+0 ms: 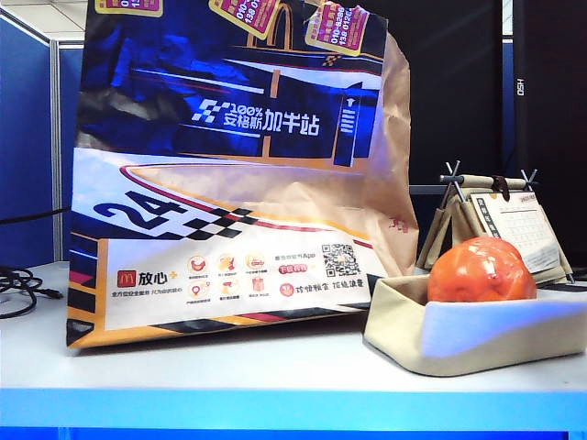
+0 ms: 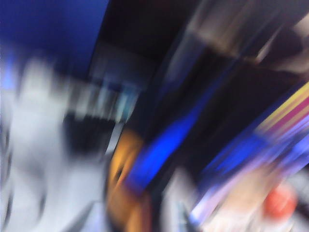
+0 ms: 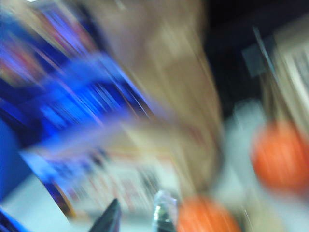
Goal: Open the paper bag and put two oranges into the paper bag.
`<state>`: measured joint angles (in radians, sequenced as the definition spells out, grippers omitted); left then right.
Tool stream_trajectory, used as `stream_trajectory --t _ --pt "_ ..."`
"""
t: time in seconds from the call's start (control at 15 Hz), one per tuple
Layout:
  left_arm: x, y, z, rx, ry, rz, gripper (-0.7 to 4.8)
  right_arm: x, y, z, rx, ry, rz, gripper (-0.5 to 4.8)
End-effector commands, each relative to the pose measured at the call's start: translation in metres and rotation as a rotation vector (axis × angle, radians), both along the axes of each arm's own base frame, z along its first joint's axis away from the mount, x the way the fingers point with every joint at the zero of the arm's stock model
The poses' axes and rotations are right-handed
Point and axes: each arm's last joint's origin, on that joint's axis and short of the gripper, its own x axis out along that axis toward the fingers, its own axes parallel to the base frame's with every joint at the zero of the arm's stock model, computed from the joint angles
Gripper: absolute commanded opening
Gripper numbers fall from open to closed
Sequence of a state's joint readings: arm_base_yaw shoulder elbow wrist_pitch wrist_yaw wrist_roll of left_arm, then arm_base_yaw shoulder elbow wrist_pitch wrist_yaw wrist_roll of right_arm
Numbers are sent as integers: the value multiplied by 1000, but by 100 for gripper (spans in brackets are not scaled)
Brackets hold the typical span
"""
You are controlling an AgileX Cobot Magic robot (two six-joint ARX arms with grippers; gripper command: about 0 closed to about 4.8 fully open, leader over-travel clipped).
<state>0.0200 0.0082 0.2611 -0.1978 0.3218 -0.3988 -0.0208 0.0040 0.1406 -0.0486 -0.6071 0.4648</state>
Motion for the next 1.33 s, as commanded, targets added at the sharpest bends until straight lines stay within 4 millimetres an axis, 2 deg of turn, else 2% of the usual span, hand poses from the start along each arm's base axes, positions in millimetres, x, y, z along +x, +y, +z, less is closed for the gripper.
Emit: stream_trajectory --t 0.07,0.13,0.2,0.27,0.33,0.4,0.47,0.53,0.73,0.8,0.93,1.2,1.27,1.33 --pt "3 -1 54 -19 29 -40 283 -23 1 60 -8 -243 -1 133" --pt "18 -3 72 -21 98 -117 344 -32 1 77 -32 -329 -6 252" --pt "37 -4 87 -34 173 -185 350 -38 1 89 -55 -397 -14 397" --pt "57 -5 100 -44 253 -228 351 -44 1 97 -61 -439 -18 468" --pt "78 -5 110 -45 328 -236 388 -47 1 102 -65 -458 -21 478" --pt "96 -5 119 -44 385 -238 456 -47 1 103 -66 -459 -24 478" --pt "120 -6 134 -51 443 -281 479 -46 1 101 -65 -422 -24 478" --pt "132 -10 146 -61 434 -366 479 -45 1 99 -64 -393 -27 477" --pt "145 -39 181 -42 359 -650 479 -44 0 98 -63 -374 -30 477" --pt "148 -47 188 -26 341 -694 479 -44 0 98 -57 -373 -49 477" --pt "155 -57 190 -19 351 -732 479 -44 0 98 -57 -373 -52 477" --pt "189 -71 153 -20 537 -738 479 -43 0 97 -37 -355 -39 476" --pt "190 -72 152 -20 537 -756 461 -43 0 96 -37 -339 -39 476" --pt "190 -73 154 -28 522 -799 342 -42 0 94 -37 -318 -40 476"
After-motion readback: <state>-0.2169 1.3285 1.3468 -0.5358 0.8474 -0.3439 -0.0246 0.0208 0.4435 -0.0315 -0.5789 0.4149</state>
